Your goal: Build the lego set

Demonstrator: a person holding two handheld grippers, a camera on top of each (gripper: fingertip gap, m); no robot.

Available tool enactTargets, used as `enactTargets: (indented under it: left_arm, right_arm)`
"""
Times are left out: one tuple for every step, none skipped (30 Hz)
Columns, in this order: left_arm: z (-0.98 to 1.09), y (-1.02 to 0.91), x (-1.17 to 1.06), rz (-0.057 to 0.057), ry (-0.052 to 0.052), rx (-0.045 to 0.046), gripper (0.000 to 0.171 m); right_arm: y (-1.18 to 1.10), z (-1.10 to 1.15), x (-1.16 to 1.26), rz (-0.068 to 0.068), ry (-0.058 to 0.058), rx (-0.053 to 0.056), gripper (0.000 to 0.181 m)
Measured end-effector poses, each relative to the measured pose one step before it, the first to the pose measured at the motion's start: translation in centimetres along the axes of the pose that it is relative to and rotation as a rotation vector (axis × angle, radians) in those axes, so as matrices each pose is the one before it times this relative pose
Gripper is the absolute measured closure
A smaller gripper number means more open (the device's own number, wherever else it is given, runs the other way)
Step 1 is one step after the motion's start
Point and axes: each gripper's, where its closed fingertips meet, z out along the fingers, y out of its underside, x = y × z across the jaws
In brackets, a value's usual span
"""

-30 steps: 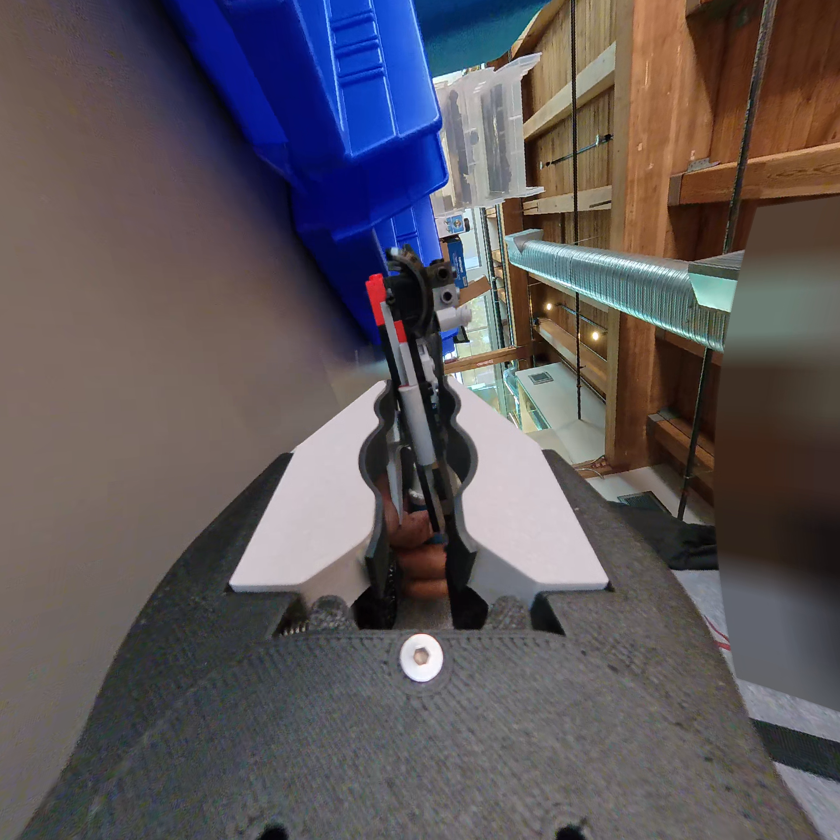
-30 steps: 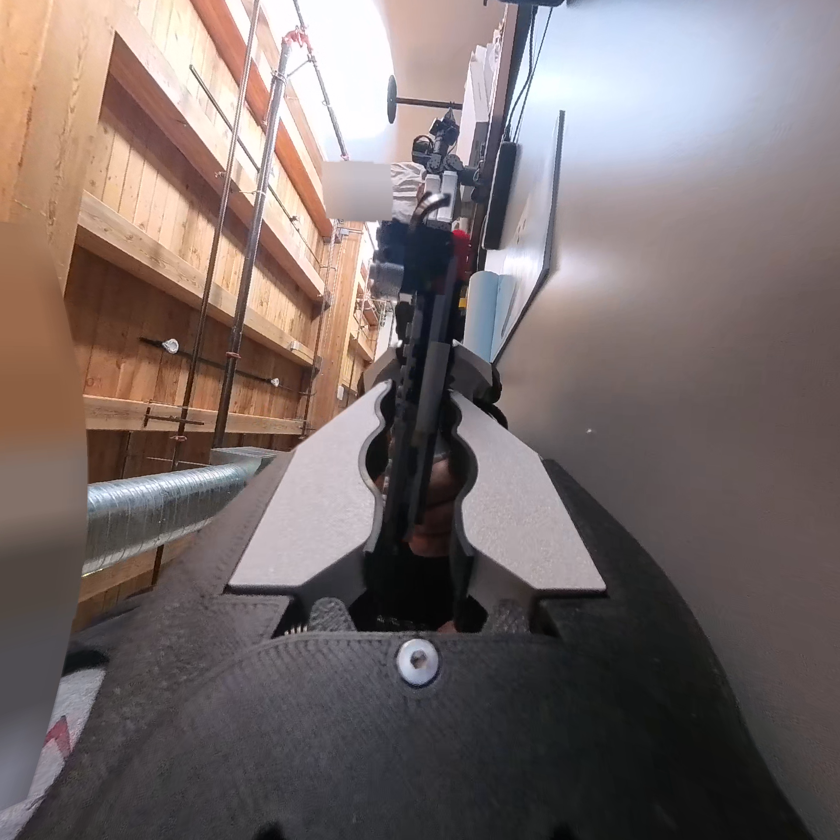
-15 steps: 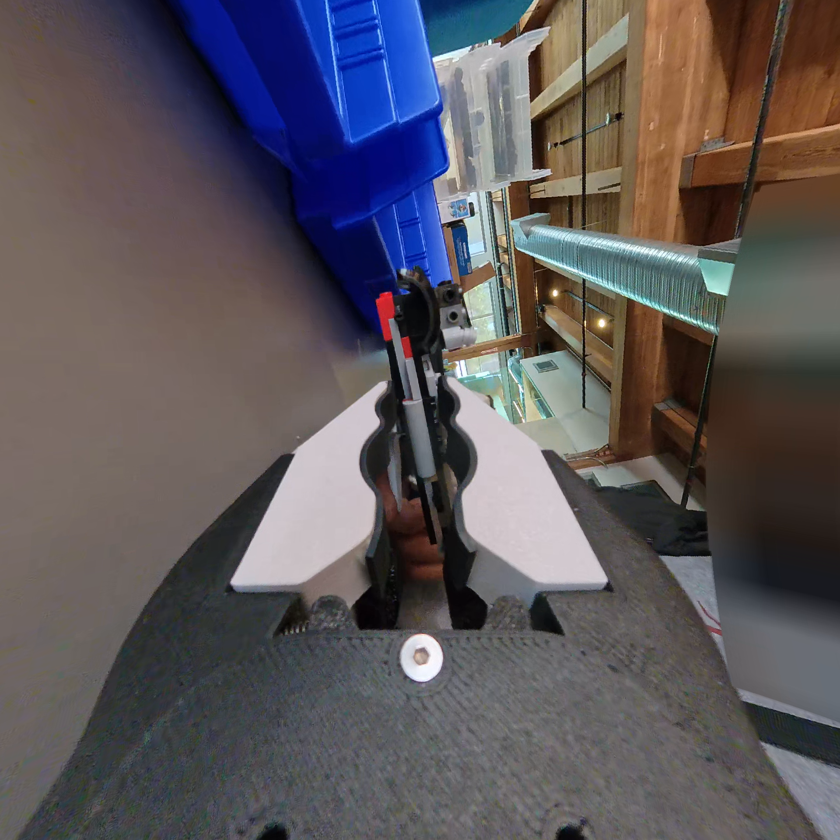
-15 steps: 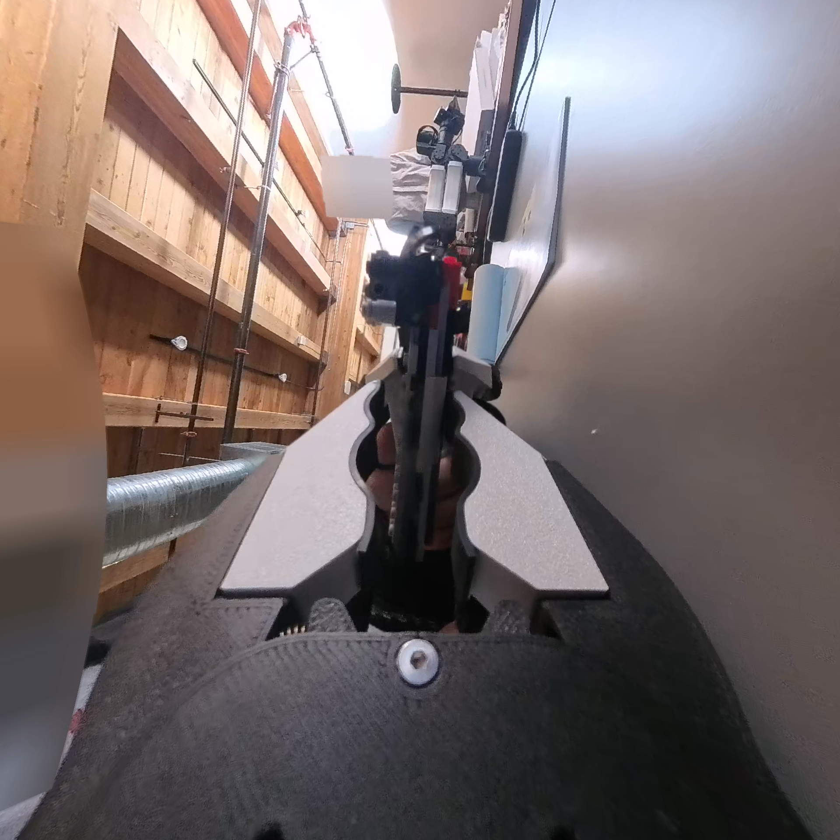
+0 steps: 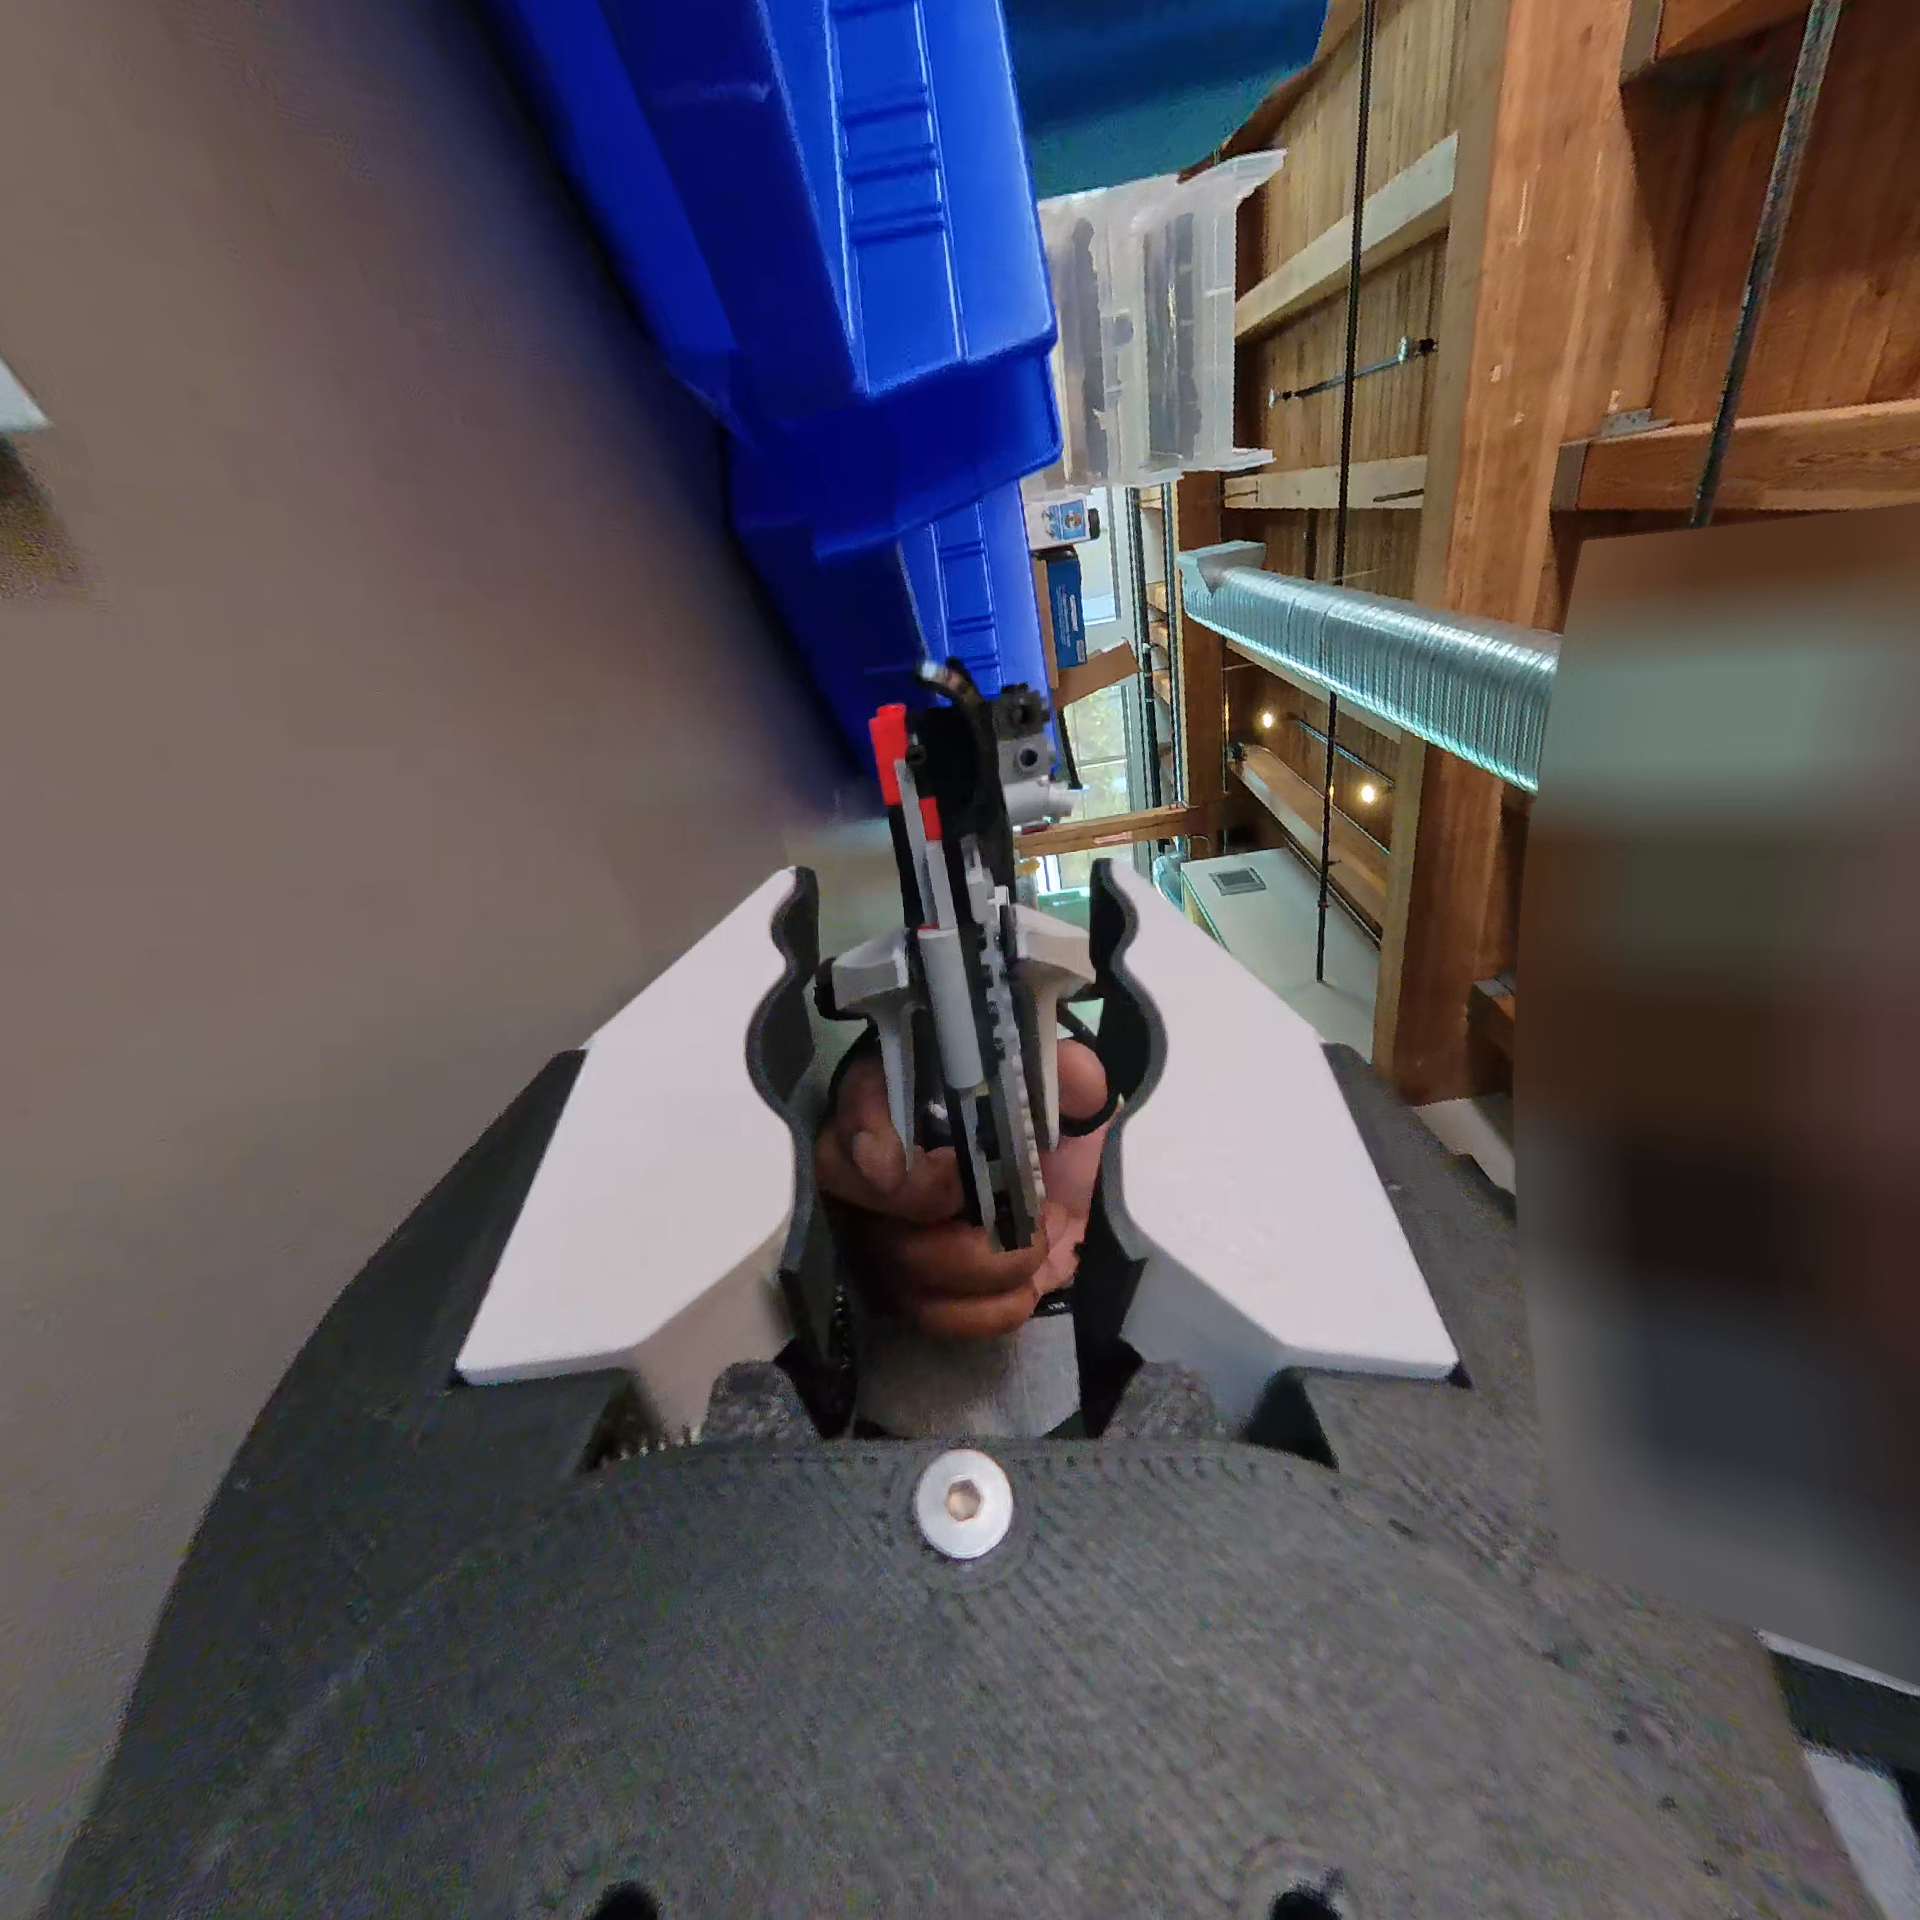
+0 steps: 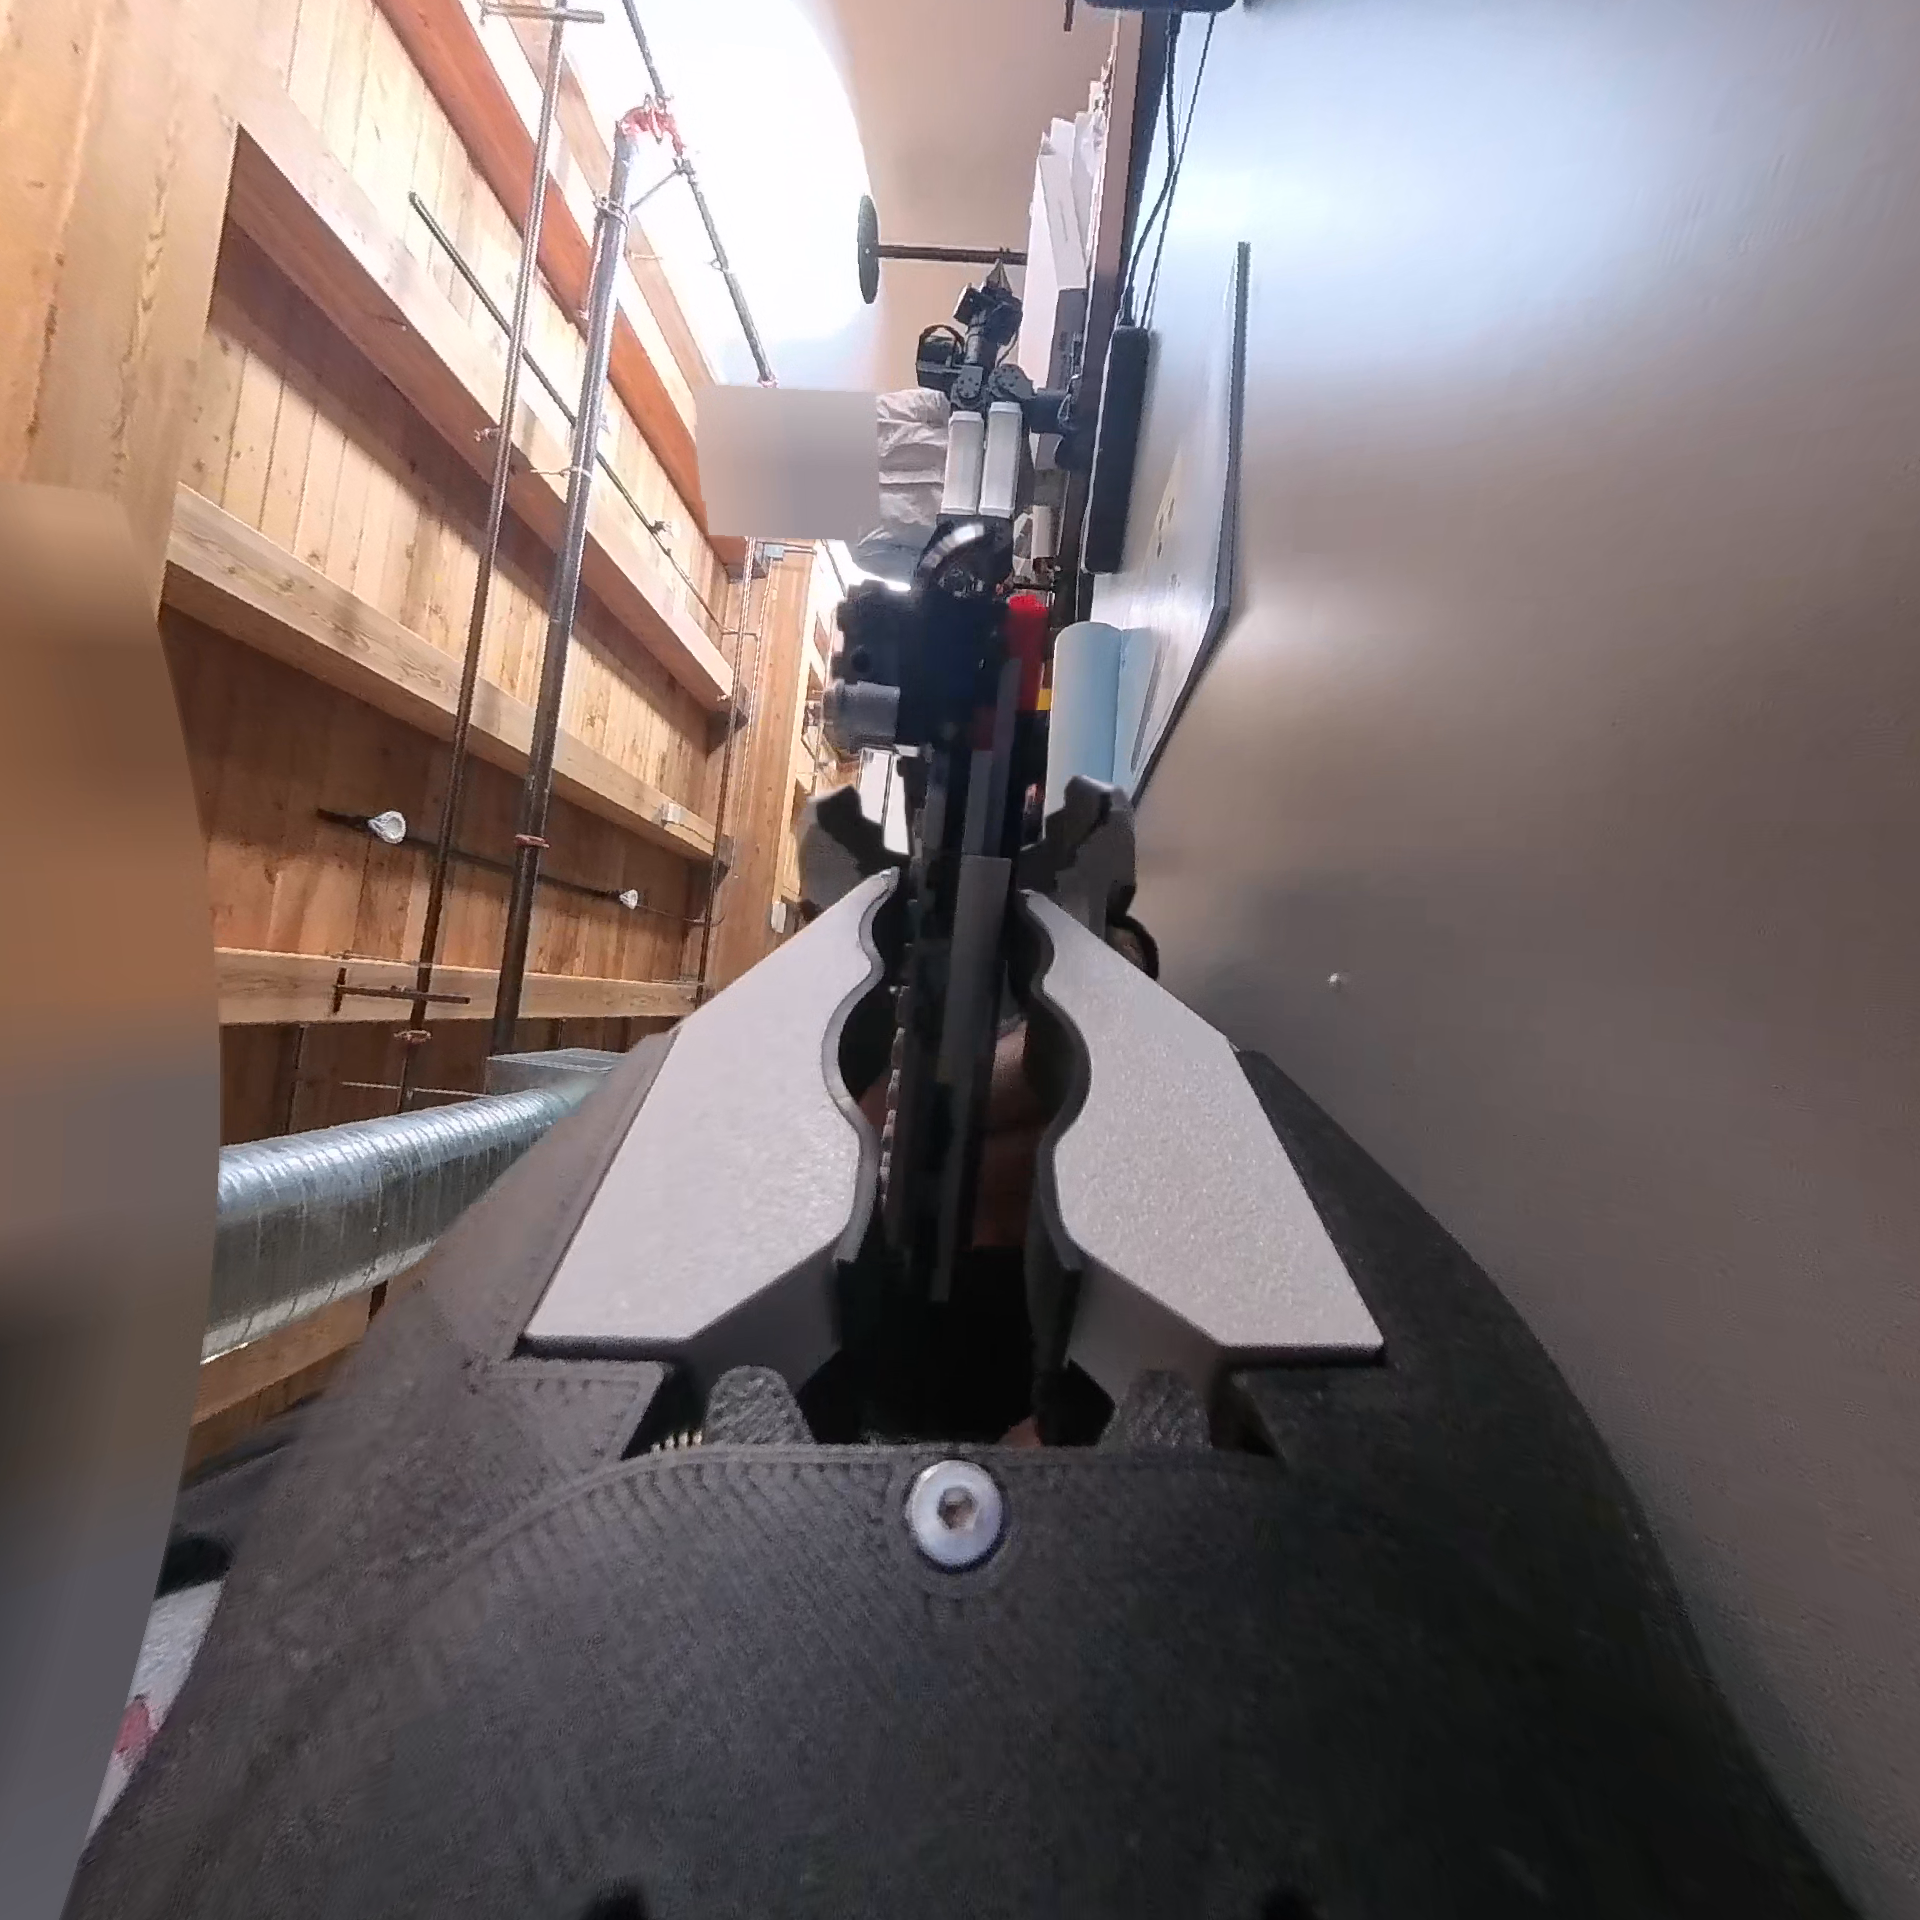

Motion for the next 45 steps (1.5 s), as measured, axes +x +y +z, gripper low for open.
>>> enactTargets:
  left_arm:
    - [-0.092,-0.282,0.026,0.0053,-0.0067,0.00514,0.118]
    - [-0.036,-0.267,0.007,0.0054,-0.0087,0.00496,0.118]
    - [-0.019,-0.258,-0.004,0.0050,-0.0090,0.00475,0.118]
    - [0.024,-0.173,0.013,0.0051,-0.0064,-0.00096,0.118]
    - [0.057,-0.118,0.038,0.0051,-0.0047,-0.00512,0.118]
    - [0.058,-0.136,0.023,0.0060,-0.0048,-0.00260,0.118]
    - [0.069,-0.146,0.072,0.0089,-0.0027,-0.00168,0.119]
    - [0.078,-0.057,0.052,0.0083,-0.0032,-0.00764,0.119]
    - [0.077,-0.033,0.051,0.0071,-0.0025,-0.00899,0.120]
    - [0.078,-0.023,0.023,0.0061,-0.0031,-0.00804,0.120]
    - [0.074,-0.012,0.030,0.0060,-0.0022,-0.00814,0.120]
    - [0.081,0.010,0.015,0.0049,-0.0027,-0.00791,0.120]
    - [0.072,0.002,-0.004,0.0037,-0.0027,-0.00593,0.120]
    - [0.060,-0.002,-0.002,0.0018,-0.0015,-0.00478,0.121]
    - [0.073,0.034,0.003,0.0003,-0.0003,-0.00524,0.122]
    - [0.070,0.047,-0.013,-0.0006,-0.0005,-0.00584,0.122]
    - [0.045,0.017,0.017,-0.0010,0.0008,-0.00307,0.122]
    - [0.017,-0.004,0.024,-0.0024,0.0015,-0.00133,0.122]
    - [-0.019,-0.003,-0.013,-0.0026,0.0004,-0.00093,0.122]
    - [-0.046,-0.013,-0.003,-0.0022,0.0007,-0.00008,0.122]
    - [-0.055,-0.029,-0.004,-0.0023,0.0021,0.00109,0.122]
    - [-0.063,-0.035,0.020,-0.0023,0.0039,0.00137,0.123]
    - [-0.057,-0.015,0.016,-0.0028,0.0044,0.00106,0.124]
    - [-0.019,0.025,0.005,-0.0026,0.0039,-0.00021,0.126]
    - [-0.001,0.034,0.028,-0.0016,0.0051,-0.00007,0.127]
    - [0.017,0.039,0.073,-0.0011,0.0068,0.00021,0.130]
    - [0.016,0.009,0.064,-0.0015,0.0056,0.00137,0.132]
    - [0.011,0.002,-0.003,-0.0004,0.0002,0.00018,0.132]
    - [-0.004,0.002,-0.005,0.0030,-0.0002,-0.00045,0.133]
    - [0.004,-0.017,0.050,0.0024,0.0027,0.00072,0.134]
    - [-0.002,-0.011,0.090,0.0013,0.0052,-0.00040,0.135]
    - [-0.009,-0.021,0.079,0.0015,0.0038,0.00004,0.137]
    - [-0.002,-0.013,0.059,0.0000,0.0031,-0.00079,0.139]
    - [-0.004,0.018,0.047,-0.0008,0.0017,-0.00214,0.139]
    - [0.005,0.042,0.024,-0.0004,0.0001,-0.00363,0.139]
    - [-0.018,0.029,0.004,0.0010,-0.0006,-0.00244,0.139]
    - [-0.006,0.051,0.009,0.0022,-0.0006,-0.00318,0.140]
    - [-0.014,0.003,0.073,0.0011,0.0036,-0.00014,0.142]
    - [-0.013,-0.007,0.105,-0.0005,0.0070,0.00160,0.144]
    - [-0.005,-0.006,0.087,-0.0006,0.0058,0.00097,0.146]
    - [0.002,-0.012,0.036,-0.0018,0.0036,0.00188,0.146]
    - [0.001,-0.006,0.024,-0.0043,0.0045,0.00141,0.146]
    - [0.013,-0.003,0.000,-0.0057,0.0041,0.00181,0.146]
    - [0.002,-0.008,-0.033,-0.0045,0.0026,0.00133,0.146]
    - [0.007,-0.002,-0.003,-0.0024,0.0027,0.00107,0.146]
  right_arm:
    - [0.008,0.040,0.018,0.0003,0.0007,0.0020,0.163]
    - [0.013,0.040,0.020,-0.0018,0.0020,0.0022,0.163]
    - [0.032,0.031,0.004,-0.0026,0.0011,0.0007,0.163]
    - [0.056,0.040,-0.024,-0.0008,-0.0009,-0.0016,0.163]
    - [0.049,0.030,-0.012,0.0011,-0.0019,-0.0018,0.163]
    - [0.025,0.019,-0.016,0.0015,-0.0021,-0.0014,0.163]
    - [0.021,-0.001,-0.018,0.0013,-0.0022,-0.0017,0.163]
    - [-0.001,-0.012,-0.022,0.0015,-0.0021,-0.0002,0.163]
    - [-0.010,-0.009,-0.004,0.0019,-0.0015,-0.0001,0.163]
    - [0.009,0.004,-0.007,0.0023,-0.0017,-0.0015,0.163]
    - [0.010,0.003,-0.001,0.0017,-0.0015,-0.0016,0.163]
    - [0.019,0.001,-0.014,0.0014,-0.0012,-0.0016,0.163]
    - [0.005,0.006,0.008,0.0014,-0.0011,-0.0012,0.163]
    - [-0.005,0.000,-0.001,0.0014,-0.0008,-0.0002,0.163]
    - [-0.003,-0.012,0.003,0.0016,-0.0010,0.0000,0.163]
    - [-0.014,-0.006,-0.001,0.0015,-0.0007,0.0001,0.162]
    - [-0.022,-0.002,0.005,0.0013,-0.0005,0.0007,0.162]
    - [-0.016,-0.006,0.013,0.0011,-0.0006,0.0009,0.162]
    - [-0.020,-0.013,-0.007,0.0011,-0.0006,0.0009,0.162]
    - [-0.016,-0.005,0.005,0.0006,-0.0007,0.0009,0.163]
    - [-0.021,-0.013,-0.007,0.0005,-0.0008,0.0009,0.163]
    - [-0.013,-0.005,-0.004,0.0005,-0.0007,0.0007,0.163]
    - [-0.005,-0.009,-0.007,0.0001,-0.0003,0.0000,0.163]
    - [0.003,0.009,0.007,-0.0007,0.0000,-0.0006,0.163]
    - [0.005,0.010,-0.006,-0.0017,0.0000,-0.0007,0.163]
    - [0.001,0.013,-0.019,-0.0016,-0.0003,-0.0012,0.163]
    - [0.006,0.009,0.000,-0.0008,0.0002,-0.0008,0.163]
    - [0.011,0.008,-0.006,-0.0010,0.0004,-0.0006,0.163]
    - [0.031,0.010,0.000,-0.0021,0.0009,-0.0017,0.163]
    - [0.045,0.025,0.006,-0.0026,0.0017,-0.0022,0.163]
    - [0.037,0.017,0.009,-0.0021,0.0015,-0.0019,0.163]
    - [0.041,0.015,0.012,-0.0018,0.0018,-0.0028,0.163]
    - [0.069,0.035,0.019,-0.0026,0.0025,-0.0040,0.163]
    - [0.067,0.037,0.015,-0.0039,0.0029,-0.0039,0.163]
    - [0.034,0.021,0.012,-0.0045,0.0027,-0.0018,0.163]
    - [0.007,0.020,0.013,-0.0032,0.0019,-0.0014,0.163]
    - [-0.013,0.007,0.013,-0.0014,0.0015,-0.0005,0.163]
    - [-0.027,0.003,0.002,-0.0014,0.0008,0.0009,0.163]
    - [-0.017,-0.001,-0.006,-0.0032,0.0007,0.0000,0.163]
    - [0.013,0.009,-0.013,-0.0048,0.0010,-0.0003,0.163]
    - [0.039,0.007,-0.019,-0.0044,0.0008,-0.0013,0.163]
    - [0.034,0.007,-0.009,-0.0027,0.0008,-0.0021,0.163]
    - [0.032,0.008,0.003,-0.0013,0.0010,-0.0012,0.163]
    - [0.008,-0.004,0.021,-0.0005,0.0013,-0.0006,0.162]
    - [0.026,0.021,0.017,-0.0008,0.0013,-0.0017,0.162]
